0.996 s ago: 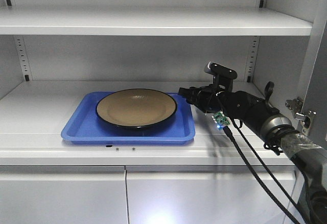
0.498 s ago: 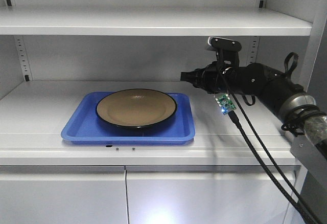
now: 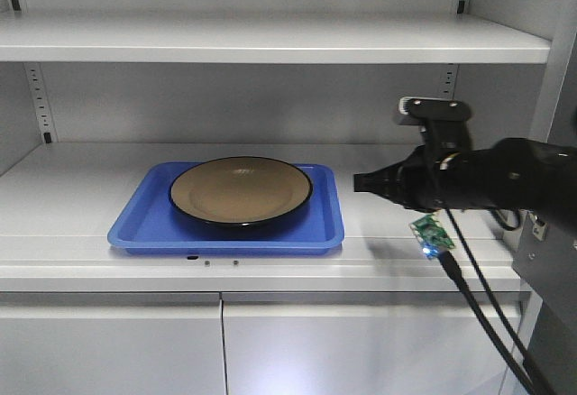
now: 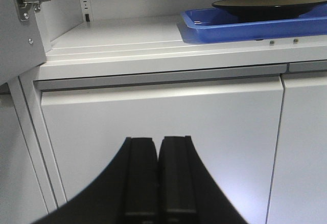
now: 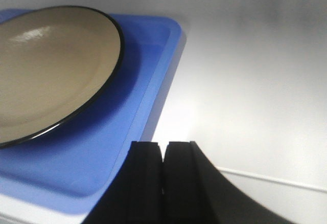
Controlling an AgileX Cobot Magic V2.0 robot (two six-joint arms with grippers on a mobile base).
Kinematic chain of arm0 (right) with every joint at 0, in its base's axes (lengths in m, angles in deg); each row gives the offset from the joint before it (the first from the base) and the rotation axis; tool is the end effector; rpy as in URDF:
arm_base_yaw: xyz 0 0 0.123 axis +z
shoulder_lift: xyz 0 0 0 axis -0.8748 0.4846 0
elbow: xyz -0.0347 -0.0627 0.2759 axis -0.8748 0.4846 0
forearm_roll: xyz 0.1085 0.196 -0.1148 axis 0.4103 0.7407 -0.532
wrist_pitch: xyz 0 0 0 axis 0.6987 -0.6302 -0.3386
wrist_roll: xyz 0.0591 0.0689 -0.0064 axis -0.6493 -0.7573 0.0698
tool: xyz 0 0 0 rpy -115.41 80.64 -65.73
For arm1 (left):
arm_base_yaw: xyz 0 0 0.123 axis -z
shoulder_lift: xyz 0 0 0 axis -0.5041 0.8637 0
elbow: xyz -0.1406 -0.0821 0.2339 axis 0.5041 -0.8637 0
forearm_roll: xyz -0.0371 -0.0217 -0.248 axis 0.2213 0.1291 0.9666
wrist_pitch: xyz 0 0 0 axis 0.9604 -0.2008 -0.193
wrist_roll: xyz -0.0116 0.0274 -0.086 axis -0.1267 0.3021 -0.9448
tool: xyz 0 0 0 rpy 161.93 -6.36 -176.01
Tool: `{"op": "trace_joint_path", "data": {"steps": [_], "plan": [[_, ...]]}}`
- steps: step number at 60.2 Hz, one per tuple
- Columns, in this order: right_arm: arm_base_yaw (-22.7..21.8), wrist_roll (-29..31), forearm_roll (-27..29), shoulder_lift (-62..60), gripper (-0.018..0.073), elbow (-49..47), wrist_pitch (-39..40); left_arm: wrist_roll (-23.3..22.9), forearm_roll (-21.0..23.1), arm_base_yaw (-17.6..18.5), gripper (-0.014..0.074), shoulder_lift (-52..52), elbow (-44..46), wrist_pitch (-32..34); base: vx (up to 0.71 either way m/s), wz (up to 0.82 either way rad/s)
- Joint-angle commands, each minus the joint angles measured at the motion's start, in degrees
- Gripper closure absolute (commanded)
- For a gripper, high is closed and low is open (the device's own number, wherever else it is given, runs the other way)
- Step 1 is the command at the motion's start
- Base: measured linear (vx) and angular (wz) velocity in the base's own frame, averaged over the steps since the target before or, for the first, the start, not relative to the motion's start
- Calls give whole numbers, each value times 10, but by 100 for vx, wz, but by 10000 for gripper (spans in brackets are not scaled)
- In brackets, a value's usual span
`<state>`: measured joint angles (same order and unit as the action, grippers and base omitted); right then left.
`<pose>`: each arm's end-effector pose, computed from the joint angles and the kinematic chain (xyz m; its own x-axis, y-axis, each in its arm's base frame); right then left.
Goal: Place disk in tray to left cabinet
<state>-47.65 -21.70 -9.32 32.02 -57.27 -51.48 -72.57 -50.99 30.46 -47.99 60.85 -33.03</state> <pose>0.4042 0.1044 0.3446 -0.4835 0.0046 -0.8753 -0.2525 0.9567 0.1445 0.0567 0.0002 0.1923 -0.0609 0.0559 -0.9966 0.0020 0.9984 0.0559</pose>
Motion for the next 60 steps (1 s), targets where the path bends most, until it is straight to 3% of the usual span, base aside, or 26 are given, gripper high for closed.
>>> {"op": "trace_joint_path", "data": {"steps": [1,29,43,60], "plan": [[-2,3,-5,-85,515,46,69,-1,1,0,601,-11,-18,48,0,0],[-2,-5,-37,-458,517,481,213,-1,1,0,601,-11,-18,48,0,0],[-2,-13,-139,-634,517,663,213,-1,1,0,601,-11,-18,48,0,0],[-2,-45,-142,-863,517,825,213,-1,1,0,601,-11,-18,48,0,0]]}}
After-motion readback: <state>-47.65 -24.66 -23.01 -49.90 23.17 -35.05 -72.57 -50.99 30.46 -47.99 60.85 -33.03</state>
